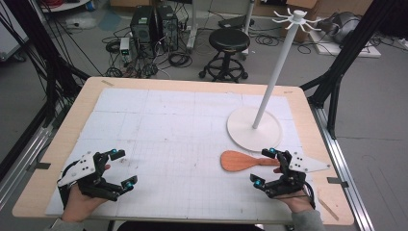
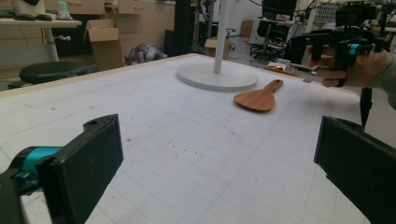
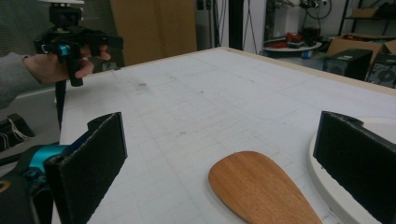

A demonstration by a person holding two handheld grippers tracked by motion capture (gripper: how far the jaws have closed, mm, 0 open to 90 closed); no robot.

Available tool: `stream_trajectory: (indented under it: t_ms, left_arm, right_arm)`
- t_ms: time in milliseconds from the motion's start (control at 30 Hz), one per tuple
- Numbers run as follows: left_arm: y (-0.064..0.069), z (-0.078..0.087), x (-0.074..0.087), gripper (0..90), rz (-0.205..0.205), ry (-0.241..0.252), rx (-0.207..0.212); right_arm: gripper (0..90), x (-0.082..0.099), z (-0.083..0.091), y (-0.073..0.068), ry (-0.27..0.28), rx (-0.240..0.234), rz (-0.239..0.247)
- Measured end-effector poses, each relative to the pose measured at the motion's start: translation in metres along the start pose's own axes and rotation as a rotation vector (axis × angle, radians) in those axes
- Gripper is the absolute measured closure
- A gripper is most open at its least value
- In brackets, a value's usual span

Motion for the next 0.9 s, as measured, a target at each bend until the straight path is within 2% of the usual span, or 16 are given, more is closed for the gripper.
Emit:
stream_trajectory:
  t_ms: [200, 433, 500, 533, 633, 667, 700, 733, 767, 800, 833, 867, 900]
  left_arm:
    - [-0.0006, -0.0002, 0.0006, 1.8, 0.001, -0.006, -0.001]
    - [-0.001, -0.0004, 0.0011, 1.8, -0.001, -0.01, -0.005]
    - [-0.001, -0.0005, 0.0012, 1.8, -0.001, -0.012, -0.006]
    - [-0.0009, -0.0006, 0.0015, 1.8, 0.0, -0.015, -0.005]
    - [-0.0011, -0.0009, 0.0017, 1.8, 0.0, -0.016, -0.006]
    - [-0.0013, -0.001, 0.002, 1.8, 0.001, -0.018, -0.006]
    - [-0.0013, -0.001, 0.002, 1.8, 0.001, -0.018, -0.006]
    - [-0.0014, -0.0011, 0.0023, 1.8, 0.006, -0.021, -0.002]
    - [-0.0014, -0.0011, 0.0023, 1.8, 0.006, -0.021, -0.002]
    - [-0.0012, -0.0011, 0.0021, 1.8, 0.014, -0.017, 0.0]
    - [-0.0016, -0.0008, 0.0017, 1.8, 0.018, -0.013, -0.001]
    - [-0.0018, -0.0005, 0.0018, 1.8, 0.019, -0.016, -0.002]
    - [-0.0018, -0.0005, 0.0018, 1.8, 0.019, -0.016, -0.002]
  right_arm:
    - [1.6, -0.0014, -0.0002, -0.0001, -0.002, 0.009, 0.022]
    - [1.8, -0.0015, -0.0002, 0.0014, -0.002, 0.024, 0.016]
    - [8.6, -0.002, 0.0003, 0.0023, -0.002, 0.027, 0.018]
    - [20.6, -0.0029, 0.0014, 0.0026, -0.002, 0.017, 0.024]
    - [25.7, -0.0032, 0.0018, 0.0024, -0.007, 0.013, 0.035]
    - [35.6, -0.0028, 0.0014, 0.0031, -0.019, 0.017, 0.045]
    - [35.6, -0.0028, 0.0014, 0.0031, -0.019, 0.017, 0.045]
    - [44.2, -0.0025, 0.0008, 0.0042, -0.029, 0.008, 0.064]
    - [44.2, -0.0025, 0.0008, 0.0042, -0.029, 0.008, 0.064]
    - [49.9, -0.0023, 0.0005, 0.0039, -0.034, 0.009, 0.068]
    - [58.5, -0.0025, 0.0002, 0.0039, -0.04, 0.01, 0.083]
    - [62.5, -0.0027, -0.0002, 0.0044, -0.042, 0.013, 0.088]
    - [62.5, -0.0027, -0.0002, 0.0044, -0.042, 0.013, 0.088]
Point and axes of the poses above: each handheld gripper's, and its own axes: z roughly backward along the jaws, x roughly out of its underside, y roughly to its right, the point moved 4 cm from there along -z, roughly forward along the jaws, and after that the axes turned 12 degrees about y, right-handed, at the moved point
